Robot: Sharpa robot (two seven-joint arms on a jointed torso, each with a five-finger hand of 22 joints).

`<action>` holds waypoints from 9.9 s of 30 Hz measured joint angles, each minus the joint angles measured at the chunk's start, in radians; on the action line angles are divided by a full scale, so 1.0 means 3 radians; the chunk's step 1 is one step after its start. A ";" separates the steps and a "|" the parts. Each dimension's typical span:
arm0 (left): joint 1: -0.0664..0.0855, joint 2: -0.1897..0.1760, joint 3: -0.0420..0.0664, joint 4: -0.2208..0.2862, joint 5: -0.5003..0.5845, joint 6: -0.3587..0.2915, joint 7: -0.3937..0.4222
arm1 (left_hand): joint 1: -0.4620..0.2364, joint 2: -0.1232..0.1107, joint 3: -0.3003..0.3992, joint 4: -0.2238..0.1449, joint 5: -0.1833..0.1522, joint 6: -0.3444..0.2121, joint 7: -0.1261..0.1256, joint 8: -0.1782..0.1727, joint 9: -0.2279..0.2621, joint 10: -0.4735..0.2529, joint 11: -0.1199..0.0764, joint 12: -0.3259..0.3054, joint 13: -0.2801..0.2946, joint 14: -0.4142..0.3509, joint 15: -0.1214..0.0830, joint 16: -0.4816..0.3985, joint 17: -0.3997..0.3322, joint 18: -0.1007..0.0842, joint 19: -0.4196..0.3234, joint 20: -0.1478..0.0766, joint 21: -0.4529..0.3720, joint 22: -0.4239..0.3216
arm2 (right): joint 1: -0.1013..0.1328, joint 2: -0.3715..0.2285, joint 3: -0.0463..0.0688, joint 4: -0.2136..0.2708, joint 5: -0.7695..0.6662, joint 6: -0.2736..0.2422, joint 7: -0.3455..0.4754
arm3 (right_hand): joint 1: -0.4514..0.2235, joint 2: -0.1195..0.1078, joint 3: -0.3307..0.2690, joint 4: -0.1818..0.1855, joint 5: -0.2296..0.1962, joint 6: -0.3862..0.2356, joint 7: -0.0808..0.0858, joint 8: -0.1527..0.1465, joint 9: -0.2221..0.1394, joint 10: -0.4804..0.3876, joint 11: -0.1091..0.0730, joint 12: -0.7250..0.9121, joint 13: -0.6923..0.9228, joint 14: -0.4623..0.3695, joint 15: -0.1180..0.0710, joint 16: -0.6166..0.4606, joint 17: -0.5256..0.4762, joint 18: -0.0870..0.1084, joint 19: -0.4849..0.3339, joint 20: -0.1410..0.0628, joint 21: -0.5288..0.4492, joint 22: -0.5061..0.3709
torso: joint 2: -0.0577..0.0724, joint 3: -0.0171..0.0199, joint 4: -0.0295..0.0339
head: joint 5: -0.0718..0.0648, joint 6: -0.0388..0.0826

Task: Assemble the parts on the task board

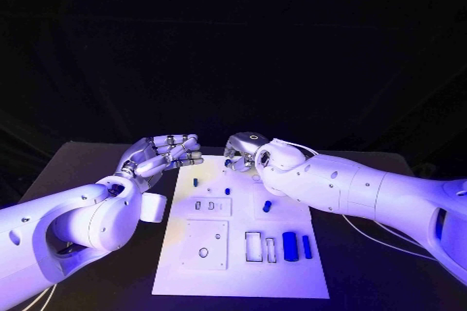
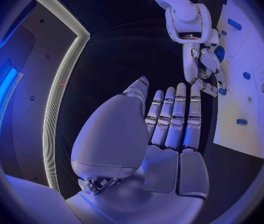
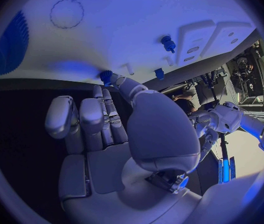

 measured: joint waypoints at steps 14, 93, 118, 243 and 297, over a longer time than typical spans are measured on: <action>0.0003 -0.0047 0.0000 0.0002 0.0000 0.0008 -0.0016 | 0.0000 0.0000 0.0000 0.0000 0.0000 0.0000 0.0000 0.0000 0.0000 0.0000 0.0000 0.0000 0.0000 0.0000 0.0000 0.0000 0.0000 -0.0001 0.0000 0.0000 0.0000 0.0000 | 0.0114 -0.0948 0.0049 0.0964 0.0149 -0.0098 -0.0047 | -0.0013 -0.0013 -0.0027 0.0056 0.0065 0.0170 -0.0090 0.0056 0.0047 0.0546 -0.0141 0.0303 0.0101 0.0086 -0.0086 0.0203 0.0309 0.0000 0.0279 -0.0061 0.0232 0.0385 | -0.0028 0.0001 -0.0057 | 0.0020 0.0019; 0.0004 -0.0053 -0.0001 -0.0066 0.0031 0.0058 -0.0042 | 0.0000 0.0000 0.0000 0.0000 0.0000 -0.0012 0.0012 0.0000 0.0000 0.0000 0.0000 -0.0019 -0.0004 0.0000 0.0000 0.0000 0.0004 -0.0001 0.0000 0.0000 0.0000 -0.0006 | -0.0010 -0.0915 -0.0007 0.0505 0.0732 0.0250 -0.0044 | 0.0341 0.0229 -0.0939 0.0463 0.0167 0.0006 -0.0117 0.0372 0.0112 0.1111 -0.0275 0.4204 0.4104 0.0088 -0.0160 0.1123 0.1487 -0.0158 0.0633 -0.0120 0.0686 0.0530 | -0.0062 0.0019 -0.0113 | 0.0060 -0.0062; 0.0004 -0.0025 -0.0001 -0.0084 0.0032 0.0063 -0.0046 | 0.0000 0.0000 0.0000 0.0000 0.0000 -0.0012 0.0012 0.0000 0.0000 0.0000 0.0000 -0.0019 -0.0004 0.0000 0.0000 -0.0008 0.0003 -0.0001 0.0000 0.0000 0.0000 -0.0006 | 0.0001 -0.0517 0.0007 0.0781 0.0272 -0.0309 -0.0026 | 0.0384 0.0224 -0.0857 0.0446 0.0195 0.0009 -0.0114 0.0372 0.0104 0.1132 -0.0273 0.4200 0.4100 0.0078 -0.0174 0.1136 0.1487 -0.0158 0.0632 -0.0144 0.0723 0.0530 | -0.0058 0.0019 -0.0104 | 0.0083 -0.0053; 0.0004 -0.0003 -0.0002 -0.0223 0.0033 0.0113 -0.0079 | 0.0000 0.0000 0.0000 0.0000 0.0000 -0.0012 0.0012 -0.0013 0.0000 0.0000 0.0000 -0.0019 -0.0003 0.0000 0.0000 -0.0015 0.0006 -0.0001 0.0000 0.0000 0.0000 -0.0011 | -0.0267 -0.1395 0.0020 0.0667 0.1123 -0.0038 0.0633 | 0.0345 0.0068 -0.0905 0.0472 0.0181 -0.0049 -0.0082 0.0091 0.0083 0.0904 -0.0179 0.3961 0.3927 0.0084 -0.0096 0.1051 0.1488 -0.0157 0.0610 -0.0072 0.0516 0.0532 | -0.0095 0.0041 -0.0213 | 0.0120 -0.0092; 0.0005 -0.0010 -0.0002 -0.0246 0.0033 0.0113 -0.0091 | 0.0000 0.0000 0.0000 0.0000 0.0000 -0.0012 0.0012 -0.0013 0.0000 0.0000 0.0000 -0.0031 -0.0003 0.0000 0.0000 -0.0015 0.0008 -0.0001 0.0000 0.0000 0.0000 -0.0014 | -0.0214 -0.1377 0.0026 0.0928 0.1297 -0.0272 0.0533 | 0.0351 0.0283 -0.0671 0.0431 0.0111 0.0281 -0.0195 0.0289 0.0131 0.1174 -0.0364 0.4200 0.4122 0.0084 -0.0240 0.1110 0.1486 -0.0157 0.0625 -0.0208 0.0671 0.0530 | -0.0101 0.0043 -0.0214 | 0.0124 -0.0122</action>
